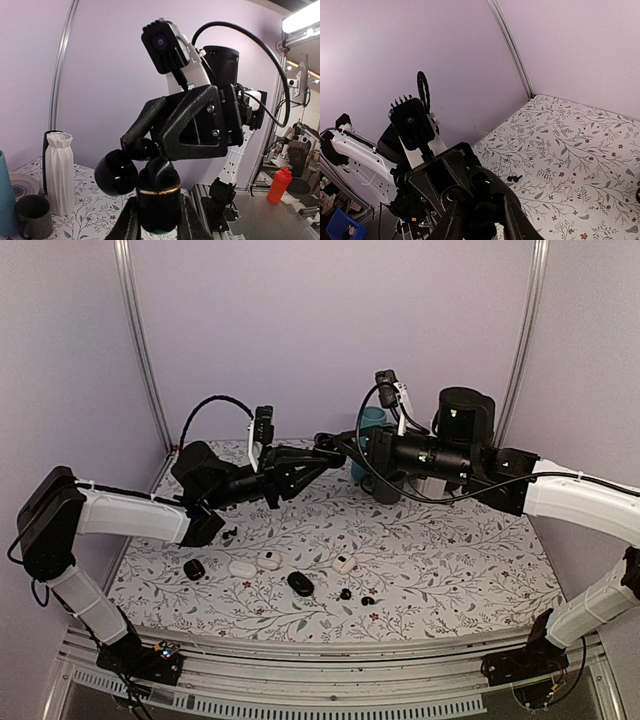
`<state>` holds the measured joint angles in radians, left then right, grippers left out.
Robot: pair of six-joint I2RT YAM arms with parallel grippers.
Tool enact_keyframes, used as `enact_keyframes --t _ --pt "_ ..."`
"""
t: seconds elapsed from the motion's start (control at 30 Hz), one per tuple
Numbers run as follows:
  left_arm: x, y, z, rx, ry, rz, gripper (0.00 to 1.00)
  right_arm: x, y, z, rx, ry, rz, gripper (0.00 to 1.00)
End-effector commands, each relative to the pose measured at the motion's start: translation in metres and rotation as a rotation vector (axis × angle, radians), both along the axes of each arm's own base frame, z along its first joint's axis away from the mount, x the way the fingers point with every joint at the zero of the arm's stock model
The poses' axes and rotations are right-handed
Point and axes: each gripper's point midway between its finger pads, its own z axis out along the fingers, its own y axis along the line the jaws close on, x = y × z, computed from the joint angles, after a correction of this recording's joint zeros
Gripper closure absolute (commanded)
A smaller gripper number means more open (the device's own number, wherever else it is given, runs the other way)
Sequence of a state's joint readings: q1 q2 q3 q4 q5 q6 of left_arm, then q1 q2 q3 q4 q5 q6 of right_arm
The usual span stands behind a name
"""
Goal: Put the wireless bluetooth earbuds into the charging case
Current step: Insert the right earbud into the right side groove of the charging case.
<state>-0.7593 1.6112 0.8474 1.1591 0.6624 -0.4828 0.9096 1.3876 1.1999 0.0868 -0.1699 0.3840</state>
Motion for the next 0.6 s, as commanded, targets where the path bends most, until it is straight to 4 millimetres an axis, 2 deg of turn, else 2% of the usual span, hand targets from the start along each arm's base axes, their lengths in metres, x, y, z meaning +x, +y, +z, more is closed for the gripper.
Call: enact_keyframes --t 0.0,0.07,0.4,0.57 --pt "-0.025 0.01 0.042 -0.107 -0.126 -0.024 1.0 0.002 0.0 -0.024 -0.075 0.049 -0.011 0.71" --pt "-0.025 0.01 0.04 -0.104 -0.123 -0.025 1.0 0.002 0.001 -0.008 -0.047 0.029 -0.01 0.69" --pt "-0.025 0.01 0.039 -0.1 -0.118 -0.027 1.0 0.001 -0.001 0.003 -0.028 0.027 -0.017 0.62" --pt "-0.025 0.01 0.037 -0.096 -0.116 -0.028 1.0 0.003 -0.002 0.008 -0.025 0.042 -0.03 0.53"
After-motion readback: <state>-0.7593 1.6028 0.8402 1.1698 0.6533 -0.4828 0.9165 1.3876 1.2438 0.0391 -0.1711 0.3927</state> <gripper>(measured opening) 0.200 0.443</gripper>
